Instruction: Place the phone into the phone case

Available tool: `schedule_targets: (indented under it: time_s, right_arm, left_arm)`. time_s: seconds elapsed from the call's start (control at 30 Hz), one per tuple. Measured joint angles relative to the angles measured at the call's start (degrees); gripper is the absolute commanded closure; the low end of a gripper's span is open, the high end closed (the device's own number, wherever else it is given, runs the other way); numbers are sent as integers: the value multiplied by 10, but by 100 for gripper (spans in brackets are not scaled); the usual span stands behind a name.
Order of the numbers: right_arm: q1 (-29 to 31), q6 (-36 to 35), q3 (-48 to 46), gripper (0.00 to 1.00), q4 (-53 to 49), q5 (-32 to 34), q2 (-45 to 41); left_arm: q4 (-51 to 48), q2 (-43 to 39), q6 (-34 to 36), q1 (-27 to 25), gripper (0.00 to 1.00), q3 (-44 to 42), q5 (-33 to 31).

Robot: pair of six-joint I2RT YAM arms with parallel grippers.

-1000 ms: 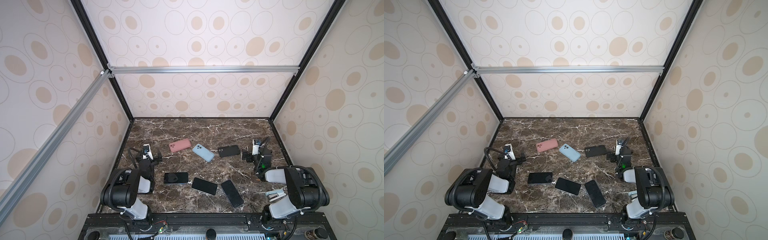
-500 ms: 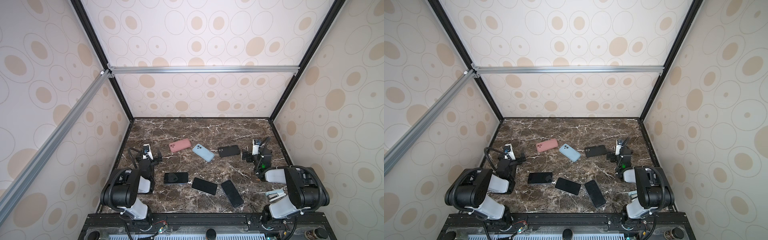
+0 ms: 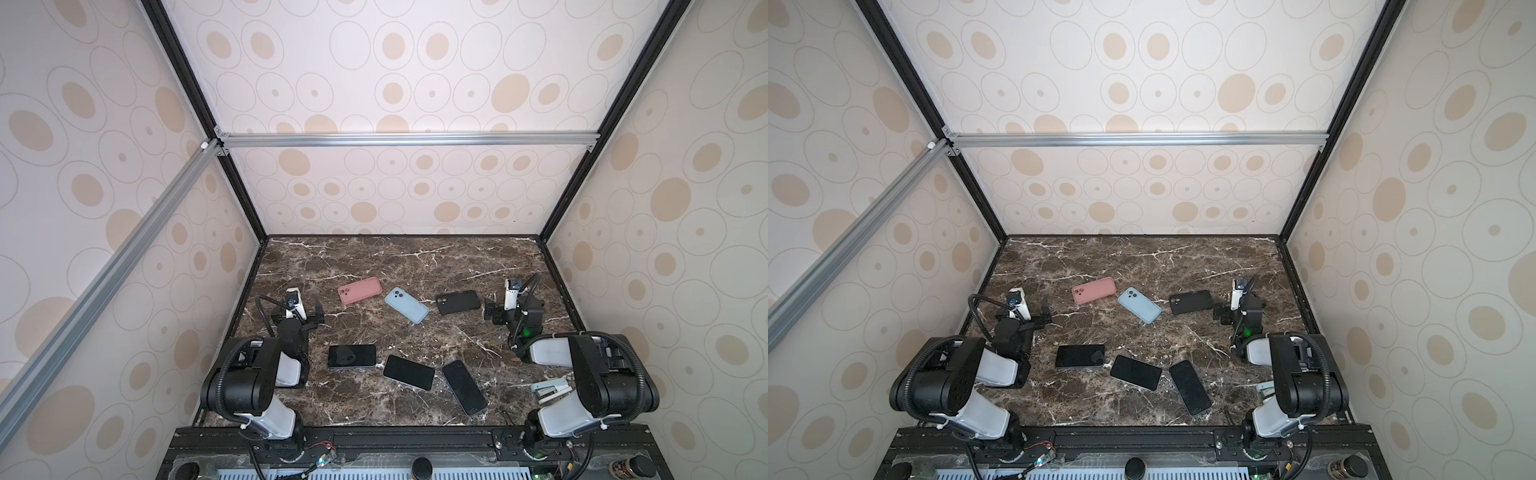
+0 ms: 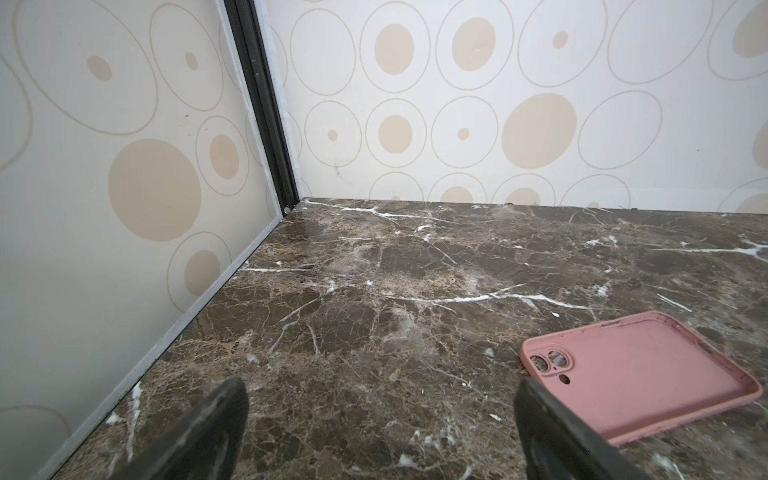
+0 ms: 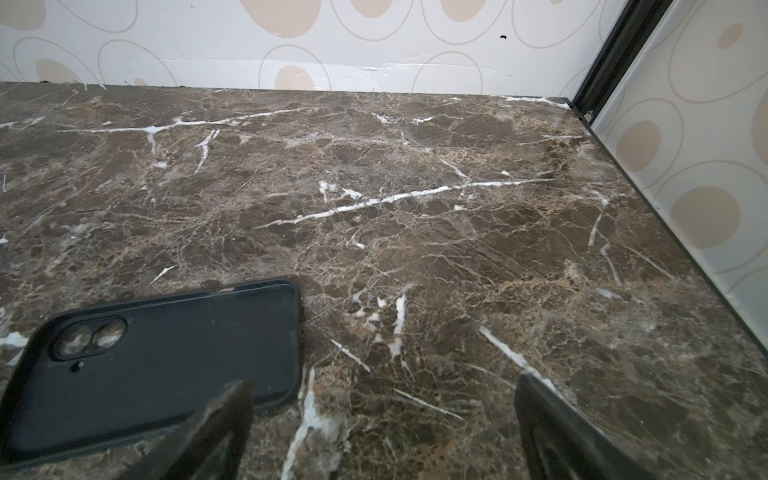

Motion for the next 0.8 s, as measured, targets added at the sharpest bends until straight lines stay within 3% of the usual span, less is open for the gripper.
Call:
schedule_targets:
  time_s: [0.17,0.27,0.4,0.53,0.63,0.8]
  right_arm:
    - [0,1,0,4,1,0,0]
    - [1,2,12,5,-68,3,-37]
    - [2,23,81,10,-198,-1,-135]
    - [15,69,140,11,-260,-52,-220]
    - [62,93,172,11,-313,-87,-250]
    - [209,82,245,11,-443,-132,-254]
  left_arm:
    - [0,0,0,0,4,0,0]
    - [-13,-17,0,0,4,-1,-8]
    - [-88,-146,-7,0,6,-4,-31]
    - [-221,-300,-49,0,11,46,-34]
    - [-330,-366,-88,-1,11,123,0]
    - [-485,-406,-101,-19,11,256,128]
